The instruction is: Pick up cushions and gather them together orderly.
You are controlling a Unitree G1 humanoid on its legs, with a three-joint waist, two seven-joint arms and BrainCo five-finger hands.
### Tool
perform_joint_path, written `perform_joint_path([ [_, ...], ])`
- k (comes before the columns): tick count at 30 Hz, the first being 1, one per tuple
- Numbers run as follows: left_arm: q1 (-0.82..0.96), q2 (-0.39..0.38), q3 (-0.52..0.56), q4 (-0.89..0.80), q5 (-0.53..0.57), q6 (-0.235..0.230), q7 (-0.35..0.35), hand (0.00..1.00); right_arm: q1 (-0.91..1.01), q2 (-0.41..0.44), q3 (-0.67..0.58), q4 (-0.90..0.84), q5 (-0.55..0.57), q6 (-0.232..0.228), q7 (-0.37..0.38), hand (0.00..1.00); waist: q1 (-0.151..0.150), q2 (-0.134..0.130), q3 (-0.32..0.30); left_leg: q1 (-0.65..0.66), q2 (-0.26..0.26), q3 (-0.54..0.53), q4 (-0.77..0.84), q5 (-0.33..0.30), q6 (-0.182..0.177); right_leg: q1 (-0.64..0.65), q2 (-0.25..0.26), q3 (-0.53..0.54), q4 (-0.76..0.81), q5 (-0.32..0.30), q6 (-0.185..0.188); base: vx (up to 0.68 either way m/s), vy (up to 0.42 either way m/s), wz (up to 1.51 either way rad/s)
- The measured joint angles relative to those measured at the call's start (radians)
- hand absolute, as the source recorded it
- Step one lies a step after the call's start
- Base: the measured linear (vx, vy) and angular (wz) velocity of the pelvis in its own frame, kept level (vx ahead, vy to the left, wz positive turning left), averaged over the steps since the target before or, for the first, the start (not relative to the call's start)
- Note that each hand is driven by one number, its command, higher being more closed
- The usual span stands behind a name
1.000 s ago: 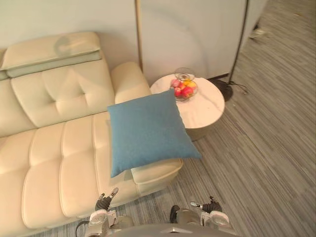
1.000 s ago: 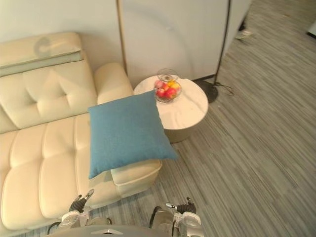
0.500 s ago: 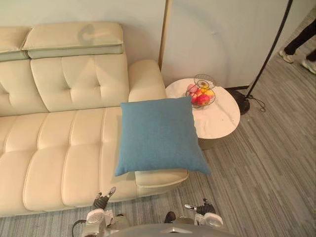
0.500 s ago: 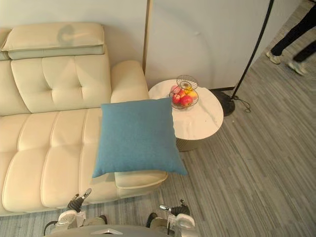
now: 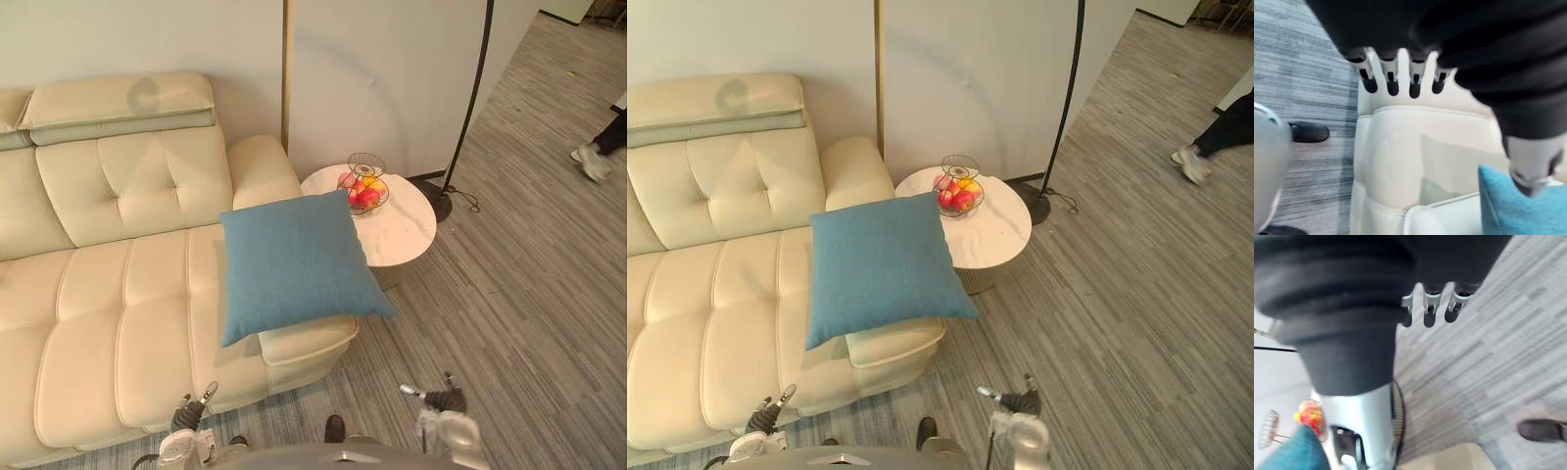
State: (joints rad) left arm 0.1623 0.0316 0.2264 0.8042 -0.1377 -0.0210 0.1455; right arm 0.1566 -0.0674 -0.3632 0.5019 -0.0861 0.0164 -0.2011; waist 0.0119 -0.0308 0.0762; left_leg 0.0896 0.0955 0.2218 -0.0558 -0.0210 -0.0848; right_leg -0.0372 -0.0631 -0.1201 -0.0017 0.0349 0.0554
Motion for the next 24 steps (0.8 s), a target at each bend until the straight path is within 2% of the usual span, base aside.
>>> perform_joint_path([
  [6, 0.008, 0.043, 0.013, -0.135, -0.092, -0.004, 0.019, 0.00, -0.053, -0.068, 0.001, -0.092, -0.008, 0.002, -0.003, 0.00, -0.006, 0.005, -0.009, -0.011, -0.008, -0.003, 0.000, 0.000, 0.000, -0.003, -0.002, 0.009, -0.019, 0.027, 0.001, 0.01, 0.003, -0.02],
  [12, -0.063, 0.081, 0.010, -0.238, -0.096, -0.012, 0.038, 0.00, -0.205, -0.176, 0.052, -0.103, -0.039, 0.002, -0.003, 0.00, -0.007, 0.022, -0.006, -0.064, -0.019, -0.018, 0.010, 0.011, 0.010, -0.052, -0.002, 0.006, -0.025, 0.059, 0.004, 0.08, 0.004, 0.03],
  [15, -0.128, 0.095, 0.005, -0.251, -0.096, -0.024, 0.048, 0.00, -0.266, -0.195, 0.079, -0.104, -0.039, 0.002, -0.004, 0.00, -0.009, 0.023, 0.008, -0.098, -0.019, -0.036, 0.022, 0.011, 0.010, -0.072, -0.004, -0.003, -0.023, 0.061, 0.003, 0.00, -0.002, 0.20],
  [16, -0.178, 0.107, -0.005, -0.254, -0.096, -0.024, 0.054, 0.00, -0.317, -0.210, 0.100, -0.111, -0.039, 0.002, -0.004, 0.00, -0.009, 0.025, 0.040, -0.131, -0.019, -0.048, 0.042, 0.010, 0.011, -0.083, -0.007, -0.003, -0.022, 0.066, -0.004, -0.06, 0.006, 0.21],
  [21, -0.354, 0.150, -0.072, -0.265, -0.096, -0.029, 0.071, 0.00, -0.525, -0.302, 0.180, -0.118, -0.023, 0.002, -0.016, 0.00, -0.007, 0.038, 0.124, -0.272, -0.031, -0.071, 0.090, 0.029, 0.025, -0.200, -0.022, -0.008, -0.020, 0.101, -0.007, -0.10, 0.002, 0.14],
  [23, -0.447, 0.171, -0.090, -0.238, -0.096, -0.033, 0.073, 0.00, -0.635, -0.330, 0.202, -0.059, 0.008, 0.002, -0.030, 0.00, -0.007, 0.041, 0.173, -0.309, -0.033, -0.081, 0.114, 0.034, 0.027, -0.224, -0.027, -0.014, -0.012, 0.110, -0.008, -0.13, 0.005, 0.13],
  [24, -0.475, 0.182, -0.104, -0.225, -0.096, -0.034, 0.075, 0.00, -0.662, -0.337, 0.204, -0.041, 0.020, 0.003, -0.033, 0.00, -0.007, 0.041, 0.176, -0.331, -0.033, -0.086, 0.124, 0.034, 0.027, -0.241, -0.028, -0.019, -0.005, 0.110, -0.008, -0.11, -0.001, 0.17],
])
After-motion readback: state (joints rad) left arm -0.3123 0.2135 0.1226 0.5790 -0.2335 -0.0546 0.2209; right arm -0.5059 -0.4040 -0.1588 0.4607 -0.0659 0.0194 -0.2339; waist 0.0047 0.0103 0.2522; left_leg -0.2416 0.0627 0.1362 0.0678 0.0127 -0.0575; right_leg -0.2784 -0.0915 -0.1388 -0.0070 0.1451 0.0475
